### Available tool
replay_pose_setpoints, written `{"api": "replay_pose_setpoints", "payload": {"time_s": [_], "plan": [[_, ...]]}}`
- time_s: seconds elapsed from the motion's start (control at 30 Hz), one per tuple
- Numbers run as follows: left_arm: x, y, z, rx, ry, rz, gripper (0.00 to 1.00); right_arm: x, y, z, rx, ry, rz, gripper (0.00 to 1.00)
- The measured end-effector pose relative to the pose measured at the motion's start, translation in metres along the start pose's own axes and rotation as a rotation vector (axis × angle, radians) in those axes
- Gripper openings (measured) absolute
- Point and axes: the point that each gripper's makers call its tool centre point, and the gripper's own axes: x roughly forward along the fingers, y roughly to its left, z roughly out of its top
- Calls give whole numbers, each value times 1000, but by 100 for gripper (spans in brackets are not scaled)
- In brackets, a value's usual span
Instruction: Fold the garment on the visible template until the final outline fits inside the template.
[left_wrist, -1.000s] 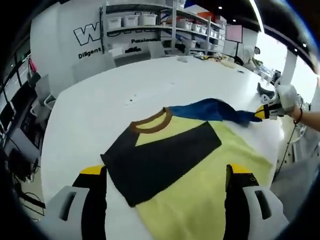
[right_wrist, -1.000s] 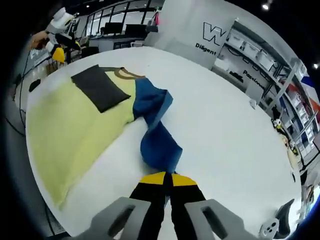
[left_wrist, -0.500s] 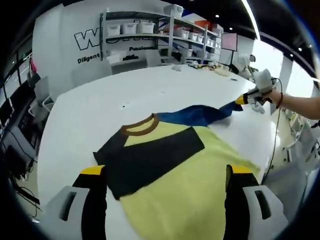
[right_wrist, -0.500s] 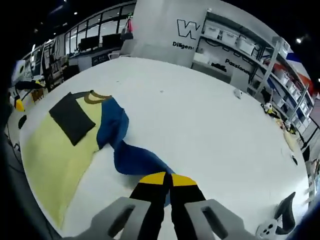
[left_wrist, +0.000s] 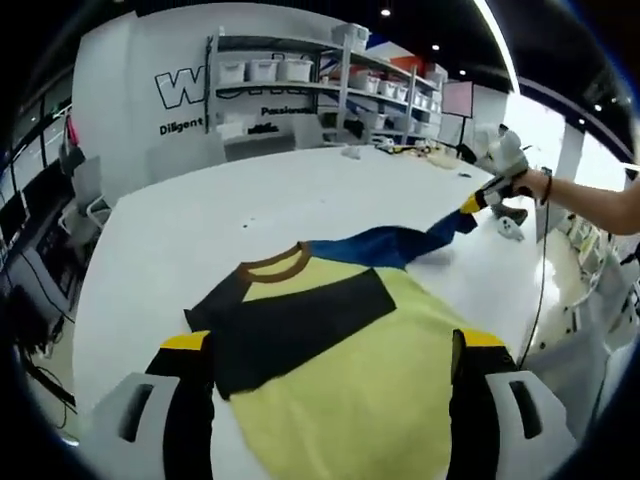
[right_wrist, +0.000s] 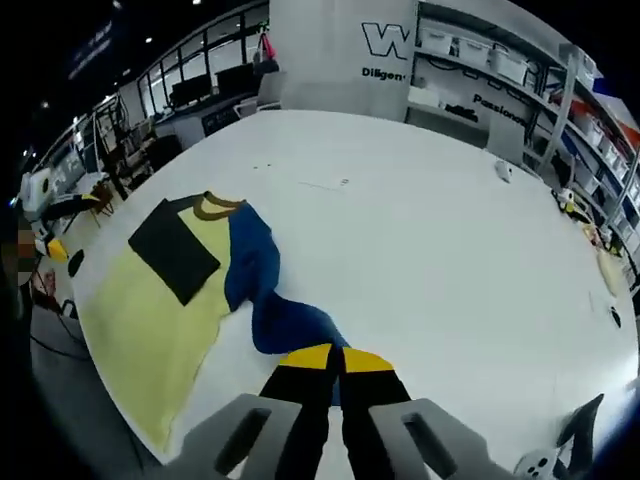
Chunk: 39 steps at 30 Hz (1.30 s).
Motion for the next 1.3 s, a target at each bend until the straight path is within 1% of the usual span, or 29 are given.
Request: {"api": "replay_pose_setpoints", "payload": {"time_s": [0.03,0.07,0.1,0.13,0.17,0.27,0.33,0.4,0.43,0.47,0.53,0.6,0.63,0.7,0.73,0.77,0.9,0.97,1.0,1.1,1.2,1.23,1.27,1.3], "plan": [[0,0,2,0,-8,-3,99,-4,1,0,3,12,15,0],[-1,0,2,-1,-9,-2,99,-8,1,1,36,19,18,0],[-1,0,2,1,-8,2,99,-16,3,2,43,32,48,0],[-1,1,4,3,-14,2,99,-20,2,3,56,39,50,0],[-1,1,4,1,-14,2,99,-24,1,5,52,40,55,0],[-1,2,7,-5,-27,-3,99,-38,3,3,41,87,87,0],[-1,0,10,-3,-36,-10,99,-49,10,-10,46,187,157,0],[-1,-1,11,-2,-39,-8,99,-54,8,-17,24,229,174,0],[-1,-1,11,-1,-40,-10,99,-52,2,-20,31,243,156,0],[-1,-2,12,-2,-41,-12,99,-51,-1,-20,34,242,146,0],[0,-3,13,1,-43,-14,99,-43,-13,-24,45,244,122,0],[0,-5,13,5,-40,-17,99,-32,-29,-31,102,247,78,0],[0,-6,13,10,-42,-20,99,-24,-41,-34,121,244,32,0],[0,-7,15,14,-44,-23,99,-14,-55,-36,115,230,-20,0],[0,-7,16,18,-46,-25,99,-7,-63,-36,78,217,-48,0],[0,-8,15,18,-44,-26,99,-3,-64,-38,70,220,-50,0],[0,-7,16,21,-43,-21,99,19,-70,-41,93,220,-81,0],[0,-8,17,25,-45,-22,99,29,-80,-41,100,215,-118,0],[0,-7,17,25,-46,-20,99,34,-84,-43,117,228,-123,0],[0,-7,16,24,-44,-17,99,42,-92,-42,132,228,-142,0],[0,-7,13,19,-40,-14,99,47,-101,-38,121,200,-168,0],[0,-7,13,17,-38,-12,99,47,-109,-32,116,163,-201,4],[-1,-7,12,14,-37,-11,99,47,-110,-30,116,154,-200,13],[-1,-7,12,10,-38,-10,99,46,-110,-30,127,146,-195,19]]}}
